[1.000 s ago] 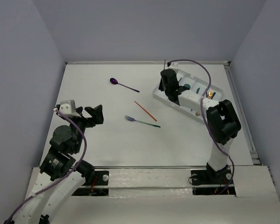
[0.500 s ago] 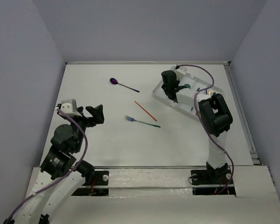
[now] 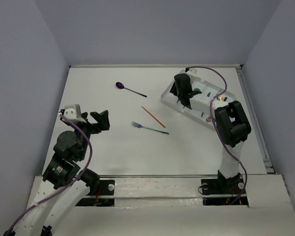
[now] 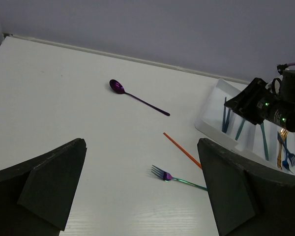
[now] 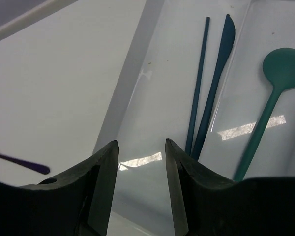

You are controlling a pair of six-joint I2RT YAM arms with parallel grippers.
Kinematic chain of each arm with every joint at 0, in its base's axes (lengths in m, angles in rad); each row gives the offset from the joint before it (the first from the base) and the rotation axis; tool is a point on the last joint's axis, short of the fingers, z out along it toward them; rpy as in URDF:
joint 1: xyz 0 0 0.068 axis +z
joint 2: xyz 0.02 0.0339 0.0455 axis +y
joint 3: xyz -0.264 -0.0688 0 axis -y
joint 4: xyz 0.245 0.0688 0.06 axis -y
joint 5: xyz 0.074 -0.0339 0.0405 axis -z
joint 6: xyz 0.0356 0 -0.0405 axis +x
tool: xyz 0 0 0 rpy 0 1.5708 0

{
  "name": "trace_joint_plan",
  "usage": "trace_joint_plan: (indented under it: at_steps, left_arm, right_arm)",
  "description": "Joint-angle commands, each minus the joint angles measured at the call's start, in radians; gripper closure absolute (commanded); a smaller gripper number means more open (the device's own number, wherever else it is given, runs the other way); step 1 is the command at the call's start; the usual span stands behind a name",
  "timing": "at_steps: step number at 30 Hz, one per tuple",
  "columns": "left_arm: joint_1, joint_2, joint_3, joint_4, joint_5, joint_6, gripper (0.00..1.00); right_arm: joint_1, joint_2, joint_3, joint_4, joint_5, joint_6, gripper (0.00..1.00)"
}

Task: Sort the eating utensils into containers

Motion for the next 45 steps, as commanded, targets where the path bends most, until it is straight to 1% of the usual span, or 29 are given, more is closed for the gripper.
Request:
trace_joint_plan:
  at_steps: [1, 3, 4, 5, 6, 8, 9, 11, 15, 16, 19, 24, 28, 31, 34, 35, 36, 39, 40, 41, 44, 45]
  left_arm:
    - [0.004, 0.012, -0.008, 0.046, 0.002, 0.012, 0.01]
    - [0.004, 0.013, -0.007, 0.046, 0.005, 0.012, 0.01]
    - [0.004, 0.015, -0.008, 0.047, 0.01, 0.012, 0.01]
    - [0.004, 0.013, -0.008, 0.047, 0.013, 0.012, 0.01]
    - [0.004, 0.016, -0.008, 0.047, 0.014, 0.012, 0.01]
    - [0.013, 0.016, -0.008, 0.047, 0.014, 0.012, 0.01]
    - [0.013, 0.018, -0.008, 0.046, 0.016, 0.013, 0.01]
    - [0.013, 0.018, -0.008, 0.047, 0.019, 0.012, 0.01]
    - [0.022, 0.018, -0.008, 0.049, 0.025, 0.012, 0.01]
    - [0.022, 0.015, -0.008, 0.049, 0.025, 0.012, 0.01]
    - [0.022, 0.007, -0.01, 0.05, 0.022, 0.013, 0.01]
    - [0.022, -0.002, -0.01, 0.052, 0.022, 0.013, 0.01]
    - [0.022, 0.003, -0.01, 0.053, 0.031, 0.013, 0.01]
    - [0.022, 0.003, -0.01, 0.053, 0.03, 0.013, 0.01]
    - [0.022, 0.001, -0.01, 0.053, 0.028, 0.013, 0.01]
    - [0.022, 0.004, -0.01, 0.055, 0.03, 0.013, 0.01]
    - [0.022, 0.004, -0.01, 0.055, 0.033, 0.013, 0.01]
    - [0.022, 0.007, -0.011, 0.056, 0.036, 0.013, 0.01]
    - [0.022, 0.007, -0.011, 0.056, 0.034, 0.013, 0.01]
    - [0.022, 0.006, -0.01, 0.055, 0.034, 0.013, 0.01]
    - [0.031, 0.004, -0.01, 0.055, 0.033, 0.013, 0.01]
    - [0.031, 0.003, -0.011, 0.055, 0.033, 0.013, 0.01]
  right_arm:
    - [0.031, -0.147, -0.035, 0.068, -0.171, -0.198, 0.52]
    - [0.066, -0.18, -0.052, 0.051, -0.228, -0.275, 0.56]
    - [0.117, -0.187, -0.061, 0.036, -0.263, -0.342, 0.57]
    - [0.143, -0.188, -0.06, 0.013, -0.267, -0.369, 0.57]
    - [0.171, -0.176, -0.052, -0.051, -0.276, -0.421, 0.57]
    - [0.218, -0.155, -0.034, -0.119, -0.288, -0.458, 0.57]
    - [0.255, -0.132, -0.032, -0.163, -0.296, -0.473, 0.55]
    - [0.28, -0.107, -0.02, -0.217, -0.304, -0.478, 0.52]
    - [0.28, -0.047, 0.023, -0.292, -0.362, -0.475, 0.48]
    - [0.28, -0.02, 0.038, -0.312, -0.391, -0.485, 0.48]
    - [0.28, 0.022, 0.095, -0.386, -0.408, -0.496, 0.47]
    - [0.289, 0.047, 0.1, -0.406, -0.35, -0.492, 0.48]
    - [0.289, 0.042, 0.087, -0.4, -0.353, -0.495, 0.48]
    - [0.289, 0.068, 0.109, -0.429, -0.368, -0.489, 0.54]
    - [0.289, 0.076, 0.107, -0.438, -0.382, -0.478, 0.65]
    - [0.289, 0.074, 0.098, -0.434, -0.385, -0.476, 0.78]
    - [0.289, 0.073, 0.095, -0.432, -0.388, -0.473, 0.85]
    - [0.289, 0.073, 0.084, -0.42, -0.391, -0.475, 0.92]
    - [0.289, 0.073, 0.081, -0.406, -0.385, -0.472, 0.98]
    - [0.289, 0.07, 0.08, -0.379, -0.367, -0.478, 1.0]
    - [0.289, 0.06, 0.083, -0.334, -0.334, -0.528, 1.0]
    - [0.289, 0.048, 0.083, -0.288, -0.325, -0.545, 1.0]
